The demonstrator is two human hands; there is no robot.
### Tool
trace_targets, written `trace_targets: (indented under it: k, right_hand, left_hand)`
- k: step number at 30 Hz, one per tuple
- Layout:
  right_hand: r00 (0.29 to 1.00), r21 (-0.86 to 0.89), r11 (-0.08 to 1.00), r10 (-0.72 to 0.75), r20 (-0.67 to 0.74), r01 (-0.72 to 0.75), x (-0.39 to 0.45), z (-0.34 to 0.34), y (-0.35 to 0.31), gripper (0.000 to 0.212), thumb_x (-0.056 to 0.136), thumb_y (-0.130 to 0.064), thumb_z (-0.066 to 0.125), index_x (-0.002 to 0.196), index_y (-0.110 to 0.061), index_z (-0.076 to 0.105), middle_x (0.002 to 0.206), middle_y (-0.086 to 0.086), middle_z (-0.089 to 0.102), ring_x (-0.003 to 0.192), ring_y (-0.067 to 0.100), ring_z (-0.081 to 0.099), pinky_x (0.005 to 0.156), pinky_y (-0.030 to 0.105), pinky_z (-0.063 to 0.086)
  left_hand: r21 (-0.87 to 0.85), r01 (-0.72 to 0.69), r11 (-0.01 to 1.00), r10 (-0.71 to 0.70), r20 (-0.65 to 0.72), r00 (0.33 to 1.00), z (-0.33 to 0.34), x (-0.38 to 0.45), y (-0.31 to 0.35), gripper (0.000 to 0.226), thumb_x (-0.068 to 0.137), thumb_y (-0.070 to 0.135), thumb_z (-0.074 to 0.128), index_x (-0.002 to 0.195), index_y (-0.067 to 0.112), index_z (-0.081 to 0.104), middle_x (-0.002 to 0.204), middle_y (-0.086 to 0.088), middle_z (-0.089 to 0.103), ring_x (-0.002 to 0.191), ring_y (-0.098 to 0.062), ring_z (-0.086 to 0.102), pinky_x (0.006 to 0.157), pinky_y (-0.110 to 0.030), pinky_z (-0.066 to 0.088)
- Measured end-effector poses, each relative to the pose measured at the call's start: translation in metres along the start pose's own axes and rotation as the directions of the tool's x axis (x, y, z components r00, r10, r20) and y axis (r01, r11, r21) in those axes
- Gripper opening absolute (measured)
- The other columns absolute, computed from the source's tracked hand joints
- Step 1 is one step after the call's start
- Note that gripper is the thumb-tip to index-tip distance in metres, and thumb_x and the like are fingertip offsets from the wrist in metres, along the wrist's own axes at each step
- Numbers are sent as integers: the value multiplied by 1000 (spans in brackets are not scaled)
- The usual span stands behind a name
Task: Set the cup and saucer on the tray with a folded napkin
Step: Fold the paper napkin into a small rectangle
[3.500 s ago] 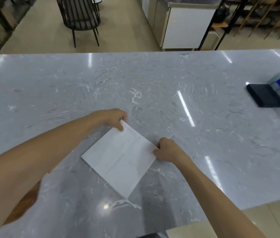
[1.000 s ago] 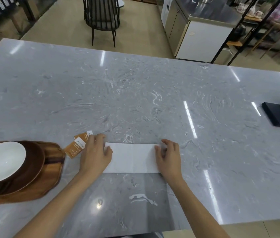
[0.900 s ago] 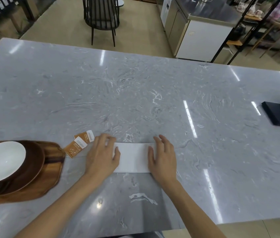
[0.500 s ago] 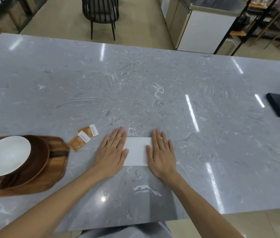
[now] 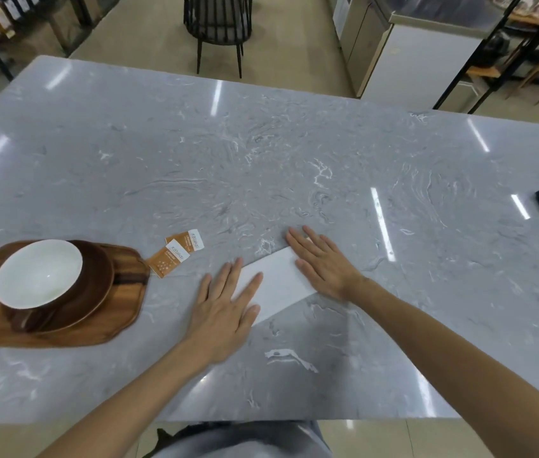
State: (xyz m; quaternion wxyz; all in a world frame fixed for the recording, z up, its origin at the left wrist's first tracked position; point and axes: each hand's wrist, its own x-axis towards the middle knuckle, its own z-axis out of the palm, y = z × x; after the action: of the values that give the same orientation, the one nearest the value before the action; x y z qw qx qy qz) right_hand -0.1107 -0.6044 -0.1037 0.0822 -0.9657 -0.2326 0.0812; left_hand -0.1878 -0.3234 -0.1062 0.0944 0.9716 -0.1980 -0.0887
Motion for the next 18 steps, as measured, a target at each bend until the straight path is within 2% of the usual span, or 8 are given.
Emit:
trace_targets:
  k: [3, 5, 7, 9, 11, 13, 15, 18]
  right_hand:
    - [995, -71, 993, -98, 20, 99, 17, -7, 14, 57, 109, -49, 11, 161, -36, -7, 169, -19, -9, 157, 9, -14, 127, 40, 3]
    - [994, -131, 985, -111, -3, 109, 22, -12, 16, 60, 108, -53, 16, 163, -34, -1, 170, -17, -8, 158, 14, -12, 127, 44, 8]
    - [991, -127, 991, -58, -117, 43, 17, -16, 7, 62, 108, -50, 31, 163, -29, 11, 172, -11, -1, 159, 21, -4, 125, 49, 17]
    - [951, -11, 998, 56, -304, -62, -4, -12, -15, 58, 105, -37, 47, 159, -22, 30, 172, -3, 12, 158, 26, 10, 121, 51, 27]
    - [896, 126, 988, 131, -425, -84, -38, 1, -48, 47, 103, -32, 52, 148, -17, 49, 168, 4, 26, 155, 29, 23, 120, 47, 28]
    - [899, 243, 969, 148, -412, -49, -83, 20, -81, 43, 103, -37, 51, 143, -20, 55, 165, 2, 34, 154, 24, 29, 120, 43, 30]
    - [933, 291, 955, 149, -328, -50, -125, 37, -107, 49, 102, -43, 52, 147, -24, 52, 165, -6, 34, 154, 17, 28, 118, 45, 34]
    - [967, 267, 962, 122, -224, -59, -158, 47, -126, 64, 100, -54, 54, 156, -27, 39, 167, -11, 28, 156, 12, 21, 121, 44, 30]
  left_hand:
    - [-16, 34, 999, -33, 23, 999, 1, -12, 15, 65, 99, 57, 7, 159, 37, -9, 167, -7, -23, 155, -25, -18, 124, -52, -3]
    - [-27, 64, 998, -62, 59, 996, -3, -22, 25, 66, 100, 57, 14, 160, 35, -5, 167, -12, -20, 155, -28, -12, 121, -50, 8]
    - [-33, 93, 995, -90, 95, 991, -11, -34, 36, 67, 99, 59, 20, 160, 35, 8, 169, -13, -8, 153, -30, 6, 112, -47, 23]
    - [-38, 95, 995, -90, 109, 990, -19, -48, 48, 65, 96, 59, 25, 156, 34, 26, 168, -12, 11, 144, -30, 26, 103, -45, 32]
    - [-39, 56, 998, -54, 65, 996, -24, -64, 56, 60, 92, 56, 35, 144, 30, 48, 157, -13, 37, 125, -31, 47, 90, -45, 42]
    - [-42, -7, 999, 6, -19, 1000, -20, -80, 58, 50, 86, 52, 46, 128, 29, 61, 136, -8, 57, 106, -28, 57, 77, -42, 47]
    - [-93, -27, 995, 23, -43, 999, -14, -89, 56, 46, 85, 50, 49, 125, 30, 61, 126, -4, 58, 103, -27, 57, 77, -40, 46]
    - [-154, -55, 987, 49, -43, 998, -10, -87, 45, 54, 85, 47, 53, 136, 30, 56, 137, -10, 52, 116, -31, 52, 88, -45, 47]
